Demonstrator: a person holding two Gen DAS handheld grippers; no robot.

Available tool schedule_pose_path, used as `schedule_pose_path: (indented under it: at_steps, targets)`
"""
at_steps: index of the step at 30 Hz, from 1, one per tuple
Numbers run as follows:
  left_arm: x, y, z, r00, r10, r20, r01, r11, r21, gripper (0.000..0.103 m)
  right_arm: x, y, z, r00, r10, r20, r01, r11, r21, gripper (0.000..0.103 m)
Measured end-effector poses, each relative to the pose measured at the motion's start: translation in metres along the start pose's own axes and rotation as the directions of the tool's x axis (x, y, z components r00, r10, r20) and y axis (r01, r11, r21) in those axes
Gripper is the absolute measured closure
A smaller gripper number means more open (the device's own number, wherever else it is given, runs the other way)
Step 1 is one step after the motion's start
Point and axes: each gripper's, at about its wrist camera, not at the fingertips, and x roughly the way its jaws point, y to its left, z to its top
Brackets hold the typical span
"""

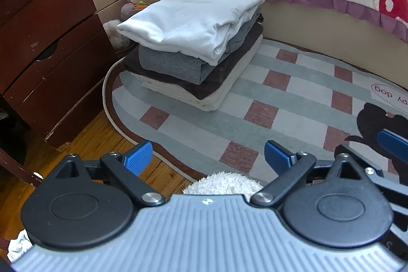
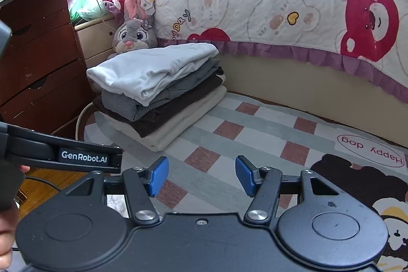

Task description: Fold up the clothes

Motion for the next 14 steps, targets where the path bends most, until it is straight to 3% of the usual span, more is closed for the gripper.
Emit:
schedule_pose_path:
  at_steps: [7,14]
  targets:
    - [-0.011,0.0036,0.0027,0.997,0.009,0.071,-0.008,1.0,-0.019,0.007,0.0014,-0.0006,-0.0029,1.0,0.013,-0.004,-0.013,1.0,0.005,0.039]
    - [-0.0078,0.0006,0.0012,0.998,0.019,0.055,-0.018,1.0,-0.002,0.007,-0.0015,0.0023,-0.004,1.0,0.001,0.002,-0.001,1.0,-0.015,0.039]
